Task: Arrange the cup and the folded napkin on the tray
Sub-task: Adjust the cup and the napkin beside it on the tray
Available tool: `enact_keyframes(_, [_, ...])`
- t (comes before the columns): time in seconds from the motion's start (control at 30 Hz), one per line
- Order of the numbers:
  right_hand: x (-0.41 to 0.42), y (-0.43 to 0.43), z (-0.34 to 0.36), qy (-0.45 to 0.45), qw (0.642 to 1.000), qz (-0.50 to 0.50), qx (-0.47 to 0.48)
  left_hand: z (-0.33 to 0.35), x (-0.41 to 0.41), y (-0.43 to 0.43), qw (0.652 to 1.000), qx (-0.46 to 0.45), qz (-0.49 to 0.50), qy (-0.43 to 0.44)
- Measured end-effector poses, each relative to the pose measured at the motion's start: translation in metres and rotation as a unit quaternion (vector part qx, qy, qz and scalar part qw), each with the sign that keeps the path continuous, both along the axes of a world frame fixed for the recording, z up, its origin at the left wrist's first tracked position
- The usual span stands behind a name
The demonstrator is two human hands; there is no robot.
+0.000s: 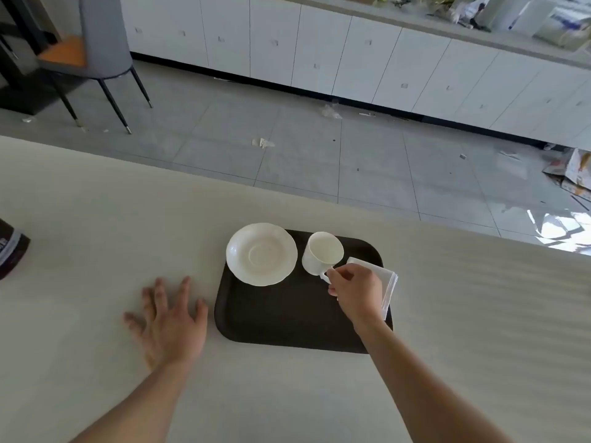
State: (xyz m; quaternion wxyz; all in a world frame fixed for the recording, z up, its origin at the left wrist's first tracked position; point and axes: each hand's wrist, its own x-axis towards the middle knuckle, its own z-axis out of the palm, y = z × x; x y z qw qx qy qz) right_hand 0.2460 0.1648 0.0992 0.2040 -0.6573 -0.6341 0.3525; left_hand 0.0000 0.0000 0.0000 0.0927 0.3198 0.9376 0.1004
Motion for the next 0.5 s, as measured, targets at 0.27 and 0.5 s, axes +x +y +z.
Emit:
enact_keyframes(0.27, [-0.018,-0.004,-0.015,-0.007,0.999,-0.046,0.018,-0.003,-0.002,0.002,1.0,0.0,0.002,0.023])
enact_keyframes(0.5, [-0.029,-0.013,-0.021,0.015,0.997,-0.073,0.02,-0.001,-0.001,0.002,1.0,-0.005,0.001,0.023])
